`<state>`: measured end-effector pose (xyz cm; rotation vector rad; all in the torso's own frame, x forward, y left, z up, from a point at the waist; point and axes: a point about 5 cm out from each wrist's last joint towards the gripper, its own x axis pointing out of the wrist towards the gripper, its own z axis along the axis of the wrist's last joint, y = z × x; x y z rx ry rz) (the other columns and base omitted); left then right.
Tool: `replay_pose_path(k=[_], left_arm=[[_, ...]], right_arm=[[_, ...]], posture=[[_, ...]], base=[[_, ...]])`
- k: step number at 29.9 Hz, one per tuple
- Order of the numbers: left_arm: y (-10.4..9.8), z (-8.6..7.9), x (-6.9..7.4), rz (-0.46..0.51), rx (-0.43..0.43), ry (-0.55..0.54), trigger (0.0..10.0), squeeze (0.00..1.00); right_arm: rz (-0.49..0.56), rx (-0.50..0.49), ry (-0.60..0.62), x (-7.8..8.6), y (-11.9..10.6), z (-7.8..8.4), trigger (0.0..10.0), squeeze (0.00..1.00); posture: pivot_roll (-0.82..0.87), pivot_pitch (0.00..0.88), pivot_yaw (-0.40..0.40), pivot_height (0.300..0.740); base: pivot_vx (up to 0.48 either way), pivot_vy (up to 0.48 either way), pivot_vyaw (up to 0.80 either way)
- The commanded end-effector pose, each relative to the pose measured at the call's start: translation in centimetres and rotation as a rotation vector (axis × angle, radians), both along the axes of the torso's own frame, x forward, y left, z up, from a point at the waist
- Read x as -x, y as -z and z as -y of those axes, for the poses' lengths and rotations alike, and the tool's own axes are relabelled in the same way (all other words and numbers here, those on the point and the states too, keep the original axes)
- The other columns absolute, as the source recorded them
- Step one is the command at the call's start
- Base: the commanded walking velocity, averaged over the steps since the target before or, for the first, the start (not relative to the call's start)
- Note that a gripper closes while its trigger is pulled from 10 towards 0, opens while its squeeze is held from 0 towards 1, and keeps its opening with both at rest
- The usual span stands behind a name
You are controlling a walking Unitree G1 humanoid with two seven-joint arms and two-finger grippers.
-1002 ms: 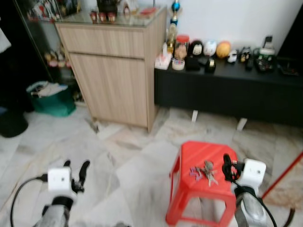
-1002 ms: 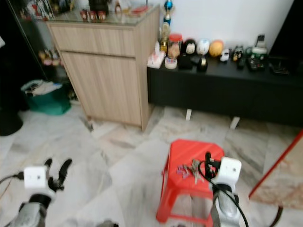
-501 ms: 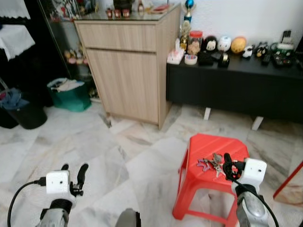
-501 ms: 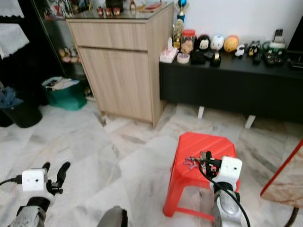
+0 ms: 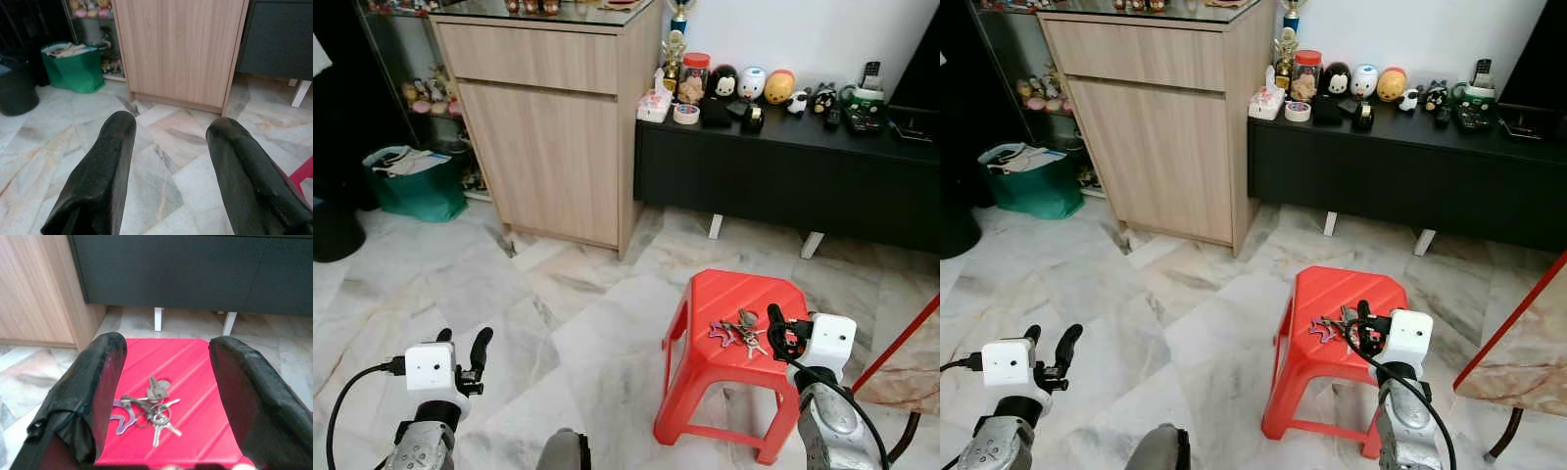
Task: Hang keys on a hook
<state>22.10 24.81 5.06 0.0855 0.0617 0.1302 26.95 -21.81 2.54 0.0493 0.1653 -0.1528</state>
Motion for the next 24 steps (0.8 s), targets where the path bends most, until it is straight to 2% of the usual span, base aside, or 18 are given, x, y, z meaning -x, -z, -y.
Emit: replay_pose_path(k=[1,24], left_arm=[[-0.08,0.04,-0.31,0.007,0.003,0.004,10.0,0.0],[0.1,0.08,0.07,-0.014,-0.015,0.035,10.0,0.0]], right_arm=[[-0.012,-0.011,-0.009,0.15,0.21,-0.36,10.0,0.0],[-0.045,-0.03,0.001,0.82,1.08,-0.88,10.0,0.0]], posture=[[0.06,0.0,-0.023,0.647],[0.07,0.0,-0.001,0.647]], base=[[0.266,0.0,0.0],[0.286,0.0,0.0]])
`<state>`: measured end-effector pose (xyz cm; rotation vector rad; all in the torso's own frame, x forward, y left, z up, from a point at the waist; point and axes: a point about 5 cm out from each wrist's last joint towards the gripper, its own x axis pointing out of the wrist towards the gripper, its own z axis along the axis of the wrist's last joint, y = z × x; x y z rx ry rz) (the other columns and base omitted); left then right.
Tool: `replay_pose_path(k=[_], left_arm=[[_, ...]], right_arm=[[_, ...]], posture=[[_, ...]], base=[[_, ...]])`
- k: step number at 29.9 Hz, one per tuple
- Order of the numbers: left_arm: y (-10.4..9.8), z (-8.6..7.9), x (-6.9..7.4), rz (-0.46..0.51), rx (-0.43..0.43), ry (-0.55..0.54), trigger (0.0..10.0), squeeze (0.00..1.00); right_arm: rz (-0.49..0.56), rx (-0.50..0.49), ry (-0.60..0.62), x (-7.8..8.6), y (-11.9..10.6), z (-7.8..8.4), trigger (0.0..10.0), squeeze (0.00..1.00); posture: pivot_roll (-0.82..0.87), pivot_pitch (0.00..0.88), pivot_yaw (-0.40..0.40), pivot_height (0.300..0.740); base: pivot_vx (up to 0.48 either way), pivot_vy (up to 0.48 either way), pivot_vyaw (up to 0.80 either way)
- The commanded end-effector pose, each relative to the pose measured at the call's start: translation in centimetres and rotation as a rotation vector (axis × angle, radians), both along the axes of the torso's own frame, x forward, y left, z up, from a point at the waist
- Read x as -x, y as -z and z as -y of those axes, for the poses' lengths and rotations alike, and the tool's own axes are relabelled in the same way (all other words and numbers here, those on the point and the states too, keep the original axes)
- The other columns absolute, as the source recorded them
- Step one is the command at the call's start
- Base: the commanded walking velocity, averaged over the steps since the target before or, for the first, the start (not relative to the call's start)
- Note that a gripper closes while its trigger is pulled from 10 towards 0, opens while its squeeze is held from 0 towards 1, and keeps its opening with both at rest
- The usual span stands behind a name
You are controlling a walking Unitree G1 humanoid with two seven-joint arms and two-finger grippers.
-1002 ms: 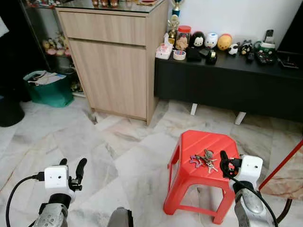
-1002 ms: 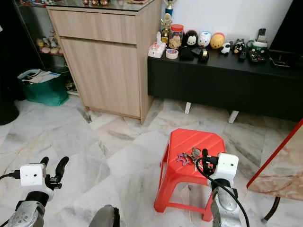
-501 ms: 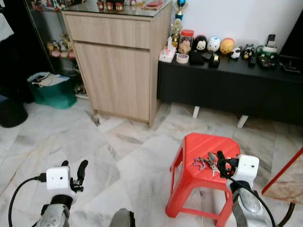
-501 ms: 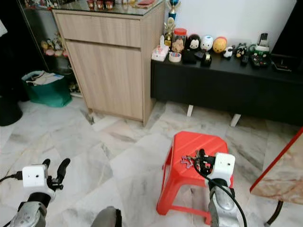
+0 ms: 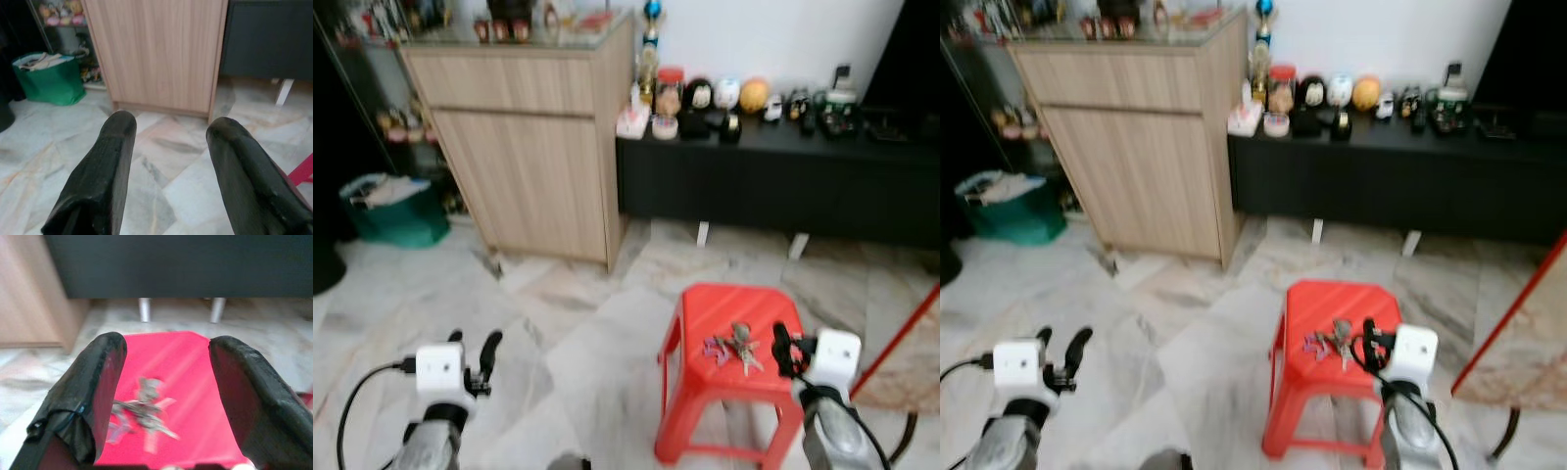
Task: Hang keys on a hook
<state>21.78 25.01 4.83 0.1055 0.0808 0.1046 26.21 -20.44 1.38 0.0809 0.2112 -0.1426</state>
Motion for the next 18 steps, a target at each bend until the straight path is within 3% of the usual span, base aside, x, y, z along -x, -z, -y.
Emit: replay_pose_path(k=[1,18], left_arm=[[-0.14,0.29,-0.24,0.007,0.002,0.011,10.0,0.0],[-0.13,0.31,-0.26,0.004,-0.006,0.014,10.0,0.0]], right_arm=[[-0.003,0.005,0.008,0.08,-0.05,0.46,10.0,0.0],[-0.009,0.008,-0.008,-0.13,-0.05,0.28,10.0,0.0]], posture=[[0.07,0.0,-0.001,0.647],[0.08,0.0,-0.004,0.647]], base=[[0.304,0.0,0.0],[0.305,0.0,0.0]])
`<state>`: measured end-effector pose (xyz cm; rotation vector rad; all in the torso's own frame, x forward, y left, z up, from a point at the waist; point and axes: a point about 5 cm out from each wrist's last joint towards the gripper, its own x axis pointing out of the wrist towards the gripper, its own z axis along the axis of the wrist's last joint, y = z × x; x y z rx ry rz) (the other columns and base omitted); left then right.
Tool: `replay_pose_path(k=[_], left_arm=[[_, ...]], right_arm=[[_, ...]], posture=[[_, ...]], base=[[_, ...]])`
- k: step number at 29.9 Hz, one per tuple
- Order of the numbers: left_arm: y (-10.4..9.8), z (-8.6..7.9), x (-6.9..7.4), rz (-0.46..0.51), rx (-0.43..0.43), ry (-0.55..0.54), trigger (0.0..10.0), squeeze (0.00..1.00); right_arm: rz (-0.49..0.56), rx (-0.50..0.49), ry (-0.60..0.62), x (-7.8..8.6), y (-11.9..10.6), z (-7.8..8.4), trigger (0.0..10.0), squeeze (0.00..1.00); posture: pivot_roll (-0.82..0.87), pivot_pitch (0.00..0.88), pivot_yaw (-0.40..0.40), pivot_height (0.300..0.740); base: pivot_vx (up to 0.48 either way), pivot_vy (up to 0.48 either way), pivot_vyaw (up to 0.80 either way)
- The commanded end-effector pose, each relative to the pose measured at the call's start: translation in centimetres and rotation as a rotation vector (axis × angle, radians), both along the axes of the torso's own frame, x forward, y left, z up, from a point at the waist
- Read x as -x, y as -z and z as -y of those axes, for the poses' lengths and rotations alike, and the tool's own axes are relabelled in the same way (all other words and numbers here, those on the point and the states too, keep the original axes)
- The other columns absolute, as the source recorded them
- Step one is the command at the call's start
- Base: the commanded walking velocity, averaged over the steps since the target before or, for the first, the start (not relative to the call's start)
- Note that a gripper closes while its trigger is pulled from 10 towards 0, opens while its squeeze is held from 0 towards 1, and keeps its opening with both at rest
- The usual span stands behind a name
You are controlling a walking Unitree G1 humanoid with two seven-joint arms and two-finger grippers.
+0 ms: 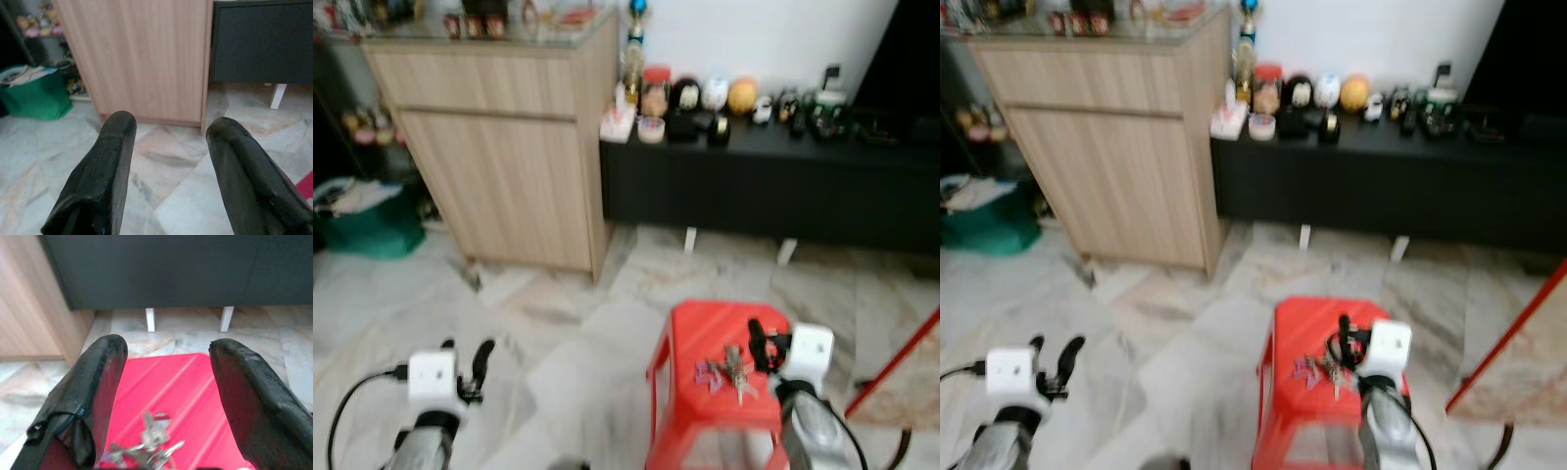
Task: Hang keys on a hook
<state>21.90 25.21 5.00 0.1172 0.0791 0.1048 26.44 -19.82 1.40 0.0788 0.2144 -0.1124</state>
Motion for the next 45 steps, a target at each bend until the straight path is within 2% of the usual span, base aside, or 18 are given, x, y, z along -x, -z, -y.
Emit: replay_pose_path(k=[1,8,18,30,45], left_arm=[[0.04,0.5,-0.14,0.002,0.005,0.013,10.0,0.0],[0.16,0.41,0.06,-0.004,-0.001,0.014,10.0,0.0],[0.44,0.8,0.17,-0.013,0.001,0.025,10.0,0.0],[0.67,1.07,0.21,-0.023,0.005,0.025,10.0,0.0],[0.62,0.76,0.33,-0.019,0.001,-0.001,10.0,0.0]], right_arm=[[-0.007,0.009,0.022,0.09,-0.03,0.89,10.0,0.0],[-0.008,0.011,0.013,-0.02,-0.04,0.82,10.0,0.0],[-0.047,0.022,-0.011,-0.13,0.2,0.96,10.0,0.0],[-0.052,0.028,-0.032,-0.3,0.1,1.04,10.0,0.0],[-0.049,0.045,-0.041,-0.45,0.06,0.85,10.0,0.0]], posture=[[0.08,0.0,-0.004,0.647],[0.07,0.0,-0.002,0.647],[0.06,0.0,-0.003,0.647],[0.06,0.0,-0.015,0.58],[0.07,0.0,-0.019,0.58]], base=[[0.304,0.0,0.0],[0.297,0.0,0.0],[0.0,0.0,0.0],[0.0,0.0,0.0],[0.0,0.0,0.0]])
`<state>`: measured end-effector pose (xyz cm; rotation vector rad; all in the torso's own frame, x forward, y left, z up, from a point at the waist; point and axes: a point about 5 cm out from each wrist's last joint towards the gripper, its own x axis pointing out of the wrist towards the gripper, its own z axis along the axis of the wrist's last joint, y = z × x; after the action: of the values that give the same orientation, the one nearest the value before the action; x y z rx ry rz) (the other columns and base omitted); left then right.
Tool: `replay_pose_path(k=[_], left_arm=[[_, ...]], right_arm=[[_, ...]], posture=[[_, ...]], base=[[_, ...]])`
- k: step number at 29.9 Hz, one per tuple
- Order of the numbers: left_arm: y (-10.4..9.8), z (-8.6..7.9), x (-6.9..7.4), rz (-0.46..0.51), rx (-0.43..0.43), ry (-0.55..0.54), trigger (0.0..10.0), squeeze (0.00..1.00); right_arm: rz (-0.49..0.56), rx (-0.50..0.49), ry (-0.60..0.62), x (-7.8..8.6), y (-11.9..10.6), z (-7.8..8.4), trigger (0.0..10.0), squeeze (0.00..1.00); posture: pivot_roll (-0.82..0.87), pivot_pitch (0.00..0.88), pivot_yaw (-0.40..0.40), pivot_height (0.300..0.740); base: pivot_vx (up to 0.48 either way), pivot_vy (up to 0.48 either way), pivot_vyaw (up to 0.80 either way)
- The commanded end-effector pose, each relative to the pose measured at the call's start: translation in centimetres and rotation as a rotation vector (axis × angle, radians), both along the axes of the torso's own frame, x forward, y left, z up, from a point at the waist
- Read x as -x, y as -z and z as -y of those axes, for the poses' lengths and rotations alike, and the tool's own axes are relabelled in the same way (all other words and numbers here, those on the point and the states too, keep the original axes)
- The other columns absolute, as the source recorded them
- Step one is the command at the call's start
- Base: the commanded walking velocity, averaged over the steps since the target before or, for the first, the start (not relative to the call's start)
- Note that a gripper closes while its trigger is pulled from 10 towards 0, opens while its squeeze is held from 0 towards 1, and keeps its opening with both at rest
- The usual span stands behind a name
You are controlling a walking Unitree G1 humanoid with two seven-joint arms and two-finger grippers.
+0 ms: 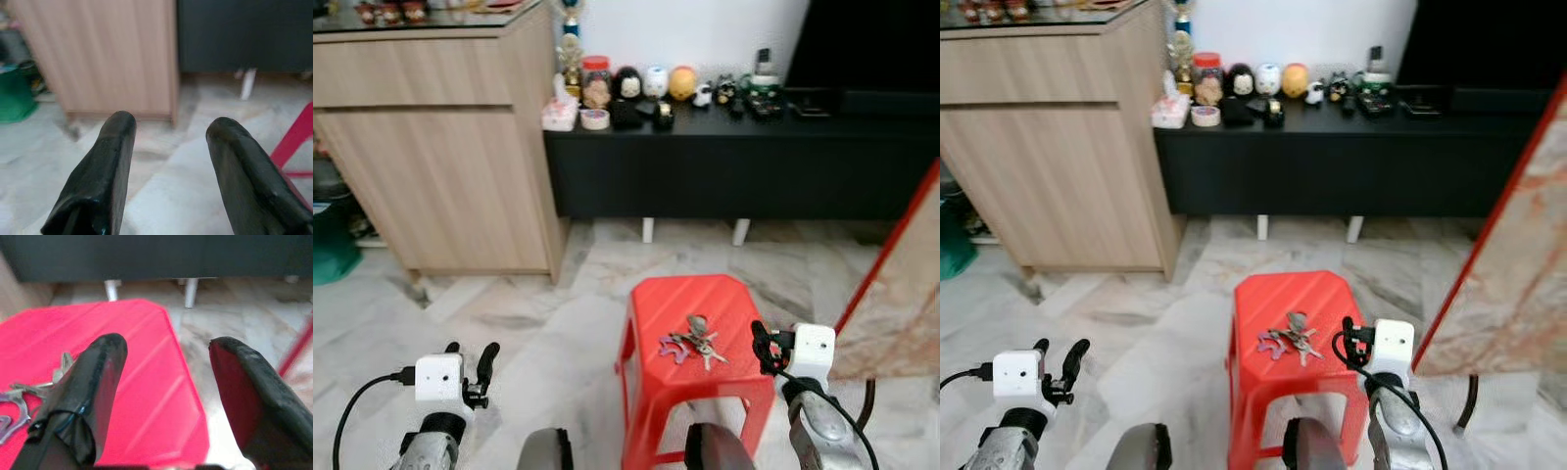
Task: Hang keys on a hook
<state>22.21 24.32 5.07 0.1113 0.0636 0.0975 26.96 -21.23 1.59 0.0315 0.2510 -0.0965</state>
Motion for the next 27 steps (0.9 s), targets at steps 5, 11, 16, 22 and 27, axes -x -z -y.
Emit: replay_pose_path(k=[5,11,16,22,27], left_arm=[[0.63,-0.17,0.58,-0.032,-0.005,-0.009,10.0,0.0],[0.56,-0.15,0.48,-0.029,-0.005,-0.007,10.0,0.0],[0.58,-0.08,0.52,-0.031,-0.004,-0.005,10.0,0.0],[0.58,-0.08,0.55,-0.03,-0.005,-0.004,10.0,0.0],[0.58,-0.1,0.52,-0.03,-0.005,-0.002,10.0,0.0]], right_arm=[[0.0,0.002,-0.046,-0.08,0.09,-0.96,10.0,0.0],[-0.001,-0.013,-0.036,0.04,0.22,-0.87,10.0,0.0],[-0.003,-0.014,-0.033,0.04,0.24,-0.78,10.0,0.0],[-0.007,-0.014,-0.019,-0.03,0.26,-0.64,10.0,0.0],[-0.017,-0.021,0.002,-0.01,0.41,-0.51,10.0,0.0]], posture=[[0.07,0.0,-0.019,0.58],[0.08,0.0,-0.019,0.58],[0.08,0.0,-0.019,0.58],[0.08,0.0,-0.019,0.58],[0.08,0.0,-0.019,0.58]], base=[[0.241,0.0,0.41],[0.246,0.0,0.3],[0.247,0.0,0.0],[0.247,0.0,0.0],[0.251,0.0,0.0]])
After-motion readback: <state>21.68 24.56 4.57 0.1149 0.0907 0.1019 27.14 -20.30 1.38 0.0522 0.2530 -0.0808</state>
